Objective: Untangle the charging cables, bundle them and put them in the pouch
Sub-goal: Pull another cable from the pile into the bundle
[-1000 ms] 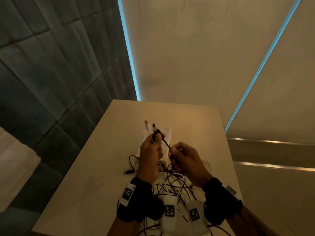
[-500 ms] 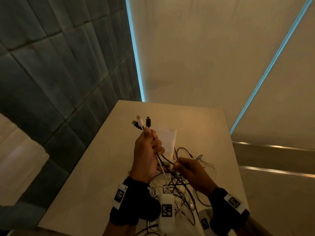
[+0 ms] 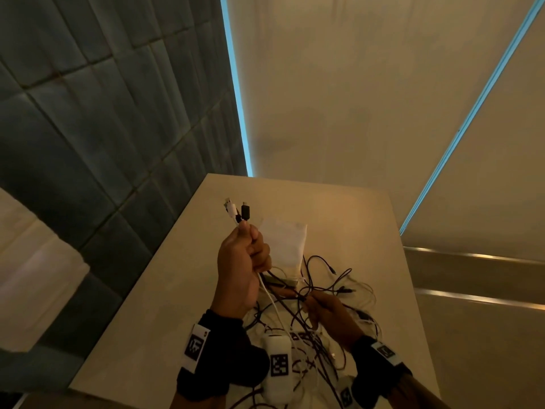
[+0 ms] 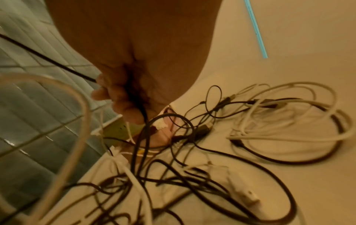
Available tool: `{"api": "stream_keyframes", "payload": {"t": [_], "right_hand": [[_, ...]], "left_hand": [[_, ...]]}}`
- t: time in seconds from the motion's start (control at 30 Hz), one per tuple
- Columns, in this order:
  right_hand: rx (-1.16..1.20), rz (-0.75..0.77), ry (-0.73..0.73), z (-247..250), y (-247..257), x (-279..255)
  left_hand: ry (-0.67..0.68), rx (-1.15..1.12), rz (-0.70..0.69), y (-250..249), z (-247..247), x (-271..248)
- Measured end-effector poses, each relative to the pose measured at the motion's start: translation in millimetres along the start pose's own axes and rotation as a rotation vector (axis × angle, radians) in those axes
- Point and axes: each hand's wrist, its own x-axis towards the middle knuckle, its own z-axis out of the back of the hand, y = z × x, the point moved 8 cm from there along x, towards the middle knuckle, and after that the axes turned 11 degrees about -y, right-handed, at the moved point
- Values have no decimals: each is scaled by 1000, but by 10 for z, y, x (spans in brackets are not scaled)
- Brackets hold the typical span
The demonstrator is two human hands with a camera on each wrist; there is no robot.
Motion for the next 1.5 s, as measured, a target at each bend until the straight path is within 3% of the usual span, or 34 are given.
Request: {"api": "stream_keyframes", "payload": {"t": [0.1,0.23,0.33,0.43,0.57,0.77,0.97,1.13,1.3,1.4,1.5], "right_hand": [[35,-62,-80,84,66,-27],[177,20,-199,235,749,-16],[263,198,-90,161,1403,-123],[260,255,65,-1,1640,-260],[334,205,120,-38,1550,-280],[197,196,182,-133,1214,-234],[116,143,154,-175,499,-204],[37,52,90,-124,186,-176],[26,-29,59,-105,-35,-135],[-30,0,-38,12,158,-113],[131,12,-158,160,664,-54]], "left_hand": [[-10,94,11,48,78,-4],[-62,293,74,205,172,-15],[-54,263,185,305,114,-70],[91,76,326,333,-53,-145],[206,-160,363,235,-207,-223],[205,-296,250,121,-200,-153],[172,-391,190,-21,-30,-46],[134,-362,177,-39,73,-33],[178,-316,220,-136,91,-34],[175,-213,254,-76,135,-58],[138,-58,282,55,191,-45]]}}
